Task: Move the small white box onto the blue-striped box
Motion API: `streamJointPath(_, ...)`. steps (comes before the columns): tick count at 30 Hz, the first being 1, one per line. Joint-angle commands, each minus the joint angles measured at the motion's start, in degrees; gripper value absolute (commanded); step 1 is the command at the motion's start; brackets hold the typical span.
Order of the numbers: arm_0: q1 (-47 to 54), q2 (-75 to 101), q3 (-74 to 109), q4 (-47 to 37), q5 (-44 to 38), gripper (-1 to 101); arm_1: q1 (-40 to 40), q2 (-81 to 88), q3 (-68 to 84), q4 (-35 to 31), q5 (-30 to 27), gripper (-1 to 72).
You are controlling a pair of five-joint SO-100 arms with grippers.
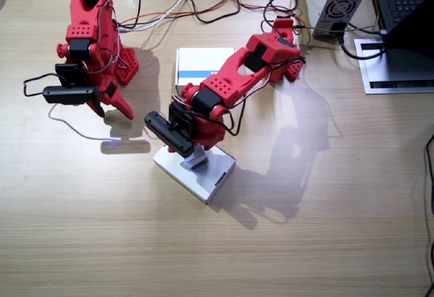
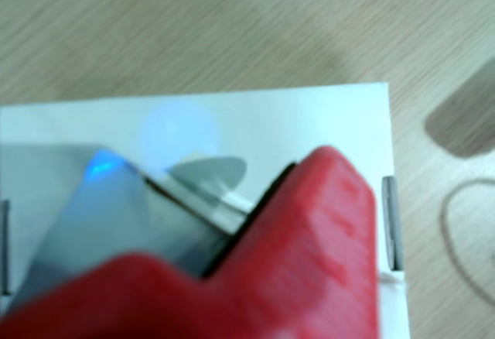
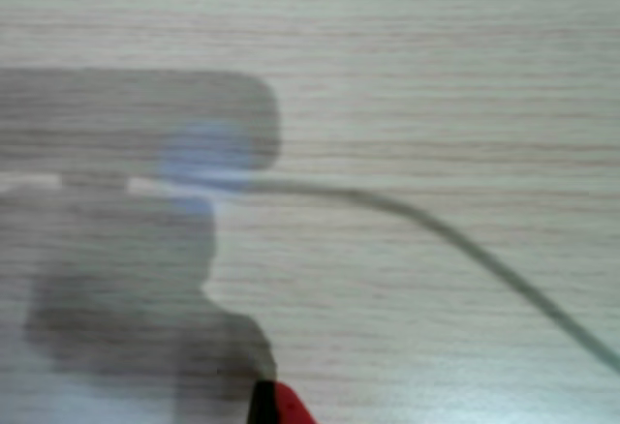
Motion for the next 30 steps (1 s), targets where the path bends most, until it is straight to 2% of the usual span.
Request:
streamJointPath(1,4.22,-0.97,-1.93,2.11,1.93,38,-0.44,1.93,-0.62,-0.97,-1.85,43.9)
streamJointPath(3,4.92,-0.62,-1.93,2.11,2.2,31,-0.35,1.93,-0.53,-1.05,-1.67,43.9)
streamJointPath(5,4.83,0.26,-2.11,2.11,1.14,19,-0.26,1.93,-0.53,-1.05,-1.58,43.9)
streamJointPath(8,3.96,2.2,0.35,2.11,0.97,14,-0.44,1.93,-0.44,-1.14,-1.49,43.9)
streamJointPath(13,2.72,4.13,5.01,2.11,0.7,13,-0.7,1.93,-0.44,-1.14,-1.05,44.1)
streamJointPath(17,4.31,13.89,9.76,2.2,0.53,15,-0.88,2.9,-0.26,-1.14,-0.09,44.2)
streamJointPath(25,13.62,37.44,27.77,2.2,-2.55,17,-1.41,4.75,0.18,-0.97,2.46,44.7)
streamJointPath(30,25.14,47.29,43.59,2.2,-8.35,15,-1.58,5.01,0.26,-0.97,3.08,44.7)
